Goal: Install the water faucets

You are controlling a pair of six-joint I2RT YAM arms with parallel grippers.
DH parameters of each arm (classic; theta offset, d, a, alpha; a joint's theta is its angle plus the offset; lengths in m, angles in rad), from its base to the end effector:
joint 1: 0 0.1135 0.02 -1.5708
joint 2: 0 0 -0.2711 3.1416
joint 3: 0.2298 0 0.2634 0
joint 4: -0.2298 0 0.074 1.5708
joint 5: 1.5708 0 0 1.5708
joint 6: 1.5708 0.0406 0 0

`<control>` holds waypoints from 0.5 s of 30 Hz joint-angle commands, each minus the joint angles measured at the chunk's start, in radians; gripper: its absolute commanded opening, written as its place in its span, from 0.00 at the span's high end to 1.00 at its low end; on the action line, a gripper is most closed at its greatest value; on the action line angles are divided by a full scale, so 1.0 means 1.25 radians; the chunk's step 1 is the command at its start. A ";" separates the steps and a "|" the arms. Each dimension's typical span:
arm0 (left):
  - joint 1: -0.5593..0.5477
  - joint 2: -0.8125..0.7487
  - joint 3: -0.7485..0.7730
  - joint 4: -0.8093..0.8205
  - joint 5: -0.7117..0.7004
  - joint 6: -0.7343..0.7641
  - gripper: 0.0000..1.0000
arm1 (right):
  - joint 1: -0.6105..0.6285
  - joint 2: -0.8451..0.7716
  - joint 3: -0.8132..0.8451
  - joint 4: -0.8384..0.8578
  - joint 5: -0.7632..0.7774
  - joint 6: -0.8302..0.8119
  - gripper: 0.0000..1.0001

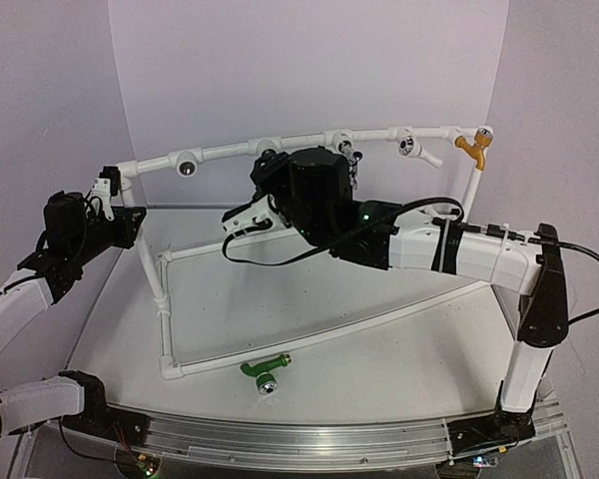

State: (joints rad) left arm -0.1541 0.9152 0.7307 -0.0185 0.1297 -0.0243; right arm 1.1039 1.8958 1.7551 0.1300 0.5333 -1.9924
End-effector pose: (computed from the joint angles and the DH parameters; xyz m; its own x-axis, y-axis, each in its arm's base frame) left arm 0.2262 -0.0405 0.3173 -0.2059 0.0076 -0.9785 0.2725 0.9609 -0.0499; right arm 0.2335 0.4174 0.3927 0.4948 -0.7640 0.4142 0.2166 -0.3531 -0.9102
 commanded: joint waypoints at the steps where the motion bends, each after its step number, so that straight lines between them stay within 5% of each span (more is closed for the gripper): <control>1: 0.014 -0.007 0.017 -0.047 -0.030 -0.064 1.00 | -0.005 0.022 0.068 0.049 0.025 0.100 0.57; 10: 0.014 0.002 0.018 -0.047 -0.034 -0.062 1.00 | -0.004 0.074 0.124 0.057 0.021 0.526 0.84; 15: 0.014 0.008 0.020 -0.047 -0.035 -0.061 1.00 | -0.007 0.096 0.180 0.088 0.059 0.962 0.98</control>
State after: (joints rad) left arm -0.1353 0.9205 0.7307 -0.0080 0.0909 -0.0343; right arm 1.1116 1.9826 1.8964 0.1106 0.5754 -1.3409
